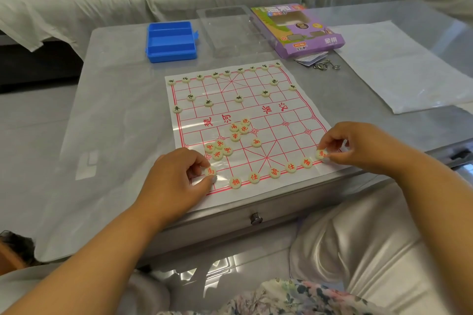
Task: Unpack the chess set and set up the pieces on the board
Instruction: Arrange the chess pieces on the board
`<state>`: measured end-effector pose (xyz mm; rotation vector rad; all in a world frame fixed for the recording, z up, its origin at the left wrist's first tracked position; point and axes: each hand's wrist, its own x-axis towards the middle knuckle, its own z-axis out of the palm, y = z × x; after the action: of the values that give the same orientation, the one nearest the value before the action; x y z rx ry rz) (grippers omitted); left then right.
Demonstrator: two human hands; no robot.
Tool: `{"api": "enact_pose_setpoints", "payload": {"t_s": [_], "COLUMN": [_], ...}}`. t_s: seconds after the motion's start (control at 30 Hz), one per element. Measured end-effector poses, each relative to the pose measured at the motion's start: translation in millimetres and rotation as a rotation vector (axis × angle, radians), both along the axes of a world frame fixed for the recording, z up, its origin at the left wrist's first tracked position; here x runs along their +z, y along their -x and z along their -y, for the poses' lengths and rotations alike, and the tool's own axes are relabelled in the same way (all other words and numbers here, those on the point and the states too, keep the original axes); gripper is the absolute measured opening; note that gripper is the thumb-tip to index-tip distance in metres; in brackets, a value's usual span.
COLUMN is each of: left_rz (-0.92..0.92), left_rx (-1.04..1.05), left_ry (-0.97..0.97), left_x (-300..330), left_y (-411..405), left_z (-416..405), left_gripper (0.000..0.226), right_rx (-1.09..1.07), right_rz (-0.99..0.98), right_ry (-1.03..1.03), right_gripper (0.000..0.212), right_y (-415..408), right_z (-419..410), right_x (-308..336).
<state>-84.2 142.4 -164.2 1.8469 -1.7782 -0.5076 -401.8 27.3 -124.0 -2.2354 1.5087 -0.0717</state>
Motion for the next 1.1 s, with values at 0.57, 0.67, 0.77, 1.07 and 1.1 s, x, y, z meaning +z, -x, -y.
{"api": "enact_pose_setpoints", "payload": {"t_s": [0.57, 0.67, 0.77, 1.07, 1.1], "left_rz": [-0.032, -0.036, -0.043, -0.057, -0.060], "left_rx": [-0.001, -0.006, -0.009, -0.014, -0.015], "left_ry": [0.007, 0.011, 0.014, 0.034, 0.036], "left_x": [-2, -2, -2, -1, -1], "left_y": [-2, -2, -3, -4, -4], "left_z": [-1, -1, 0, -3, -3], "left_gripper": [0.016, 0.017, 0.017, 0.019, 0.019], "right_rx": [0.012, 0.012, 0.005, -0.020, -0.009], "right_rz": [-0.109, -0.117, -0.118, 0.005, 0.008], "right_ry": [0.018, 0.007, 0.007, 0.121, 0.130], "right_gripper": [0.024, 0.024, 0.027, 0.025, 0.024], "right_y": [2, 1, -1, -33, -40], "right_z": [-5, -5, -4, -4, -3], "right_x": [2, 3, 4, 8, 7]}}
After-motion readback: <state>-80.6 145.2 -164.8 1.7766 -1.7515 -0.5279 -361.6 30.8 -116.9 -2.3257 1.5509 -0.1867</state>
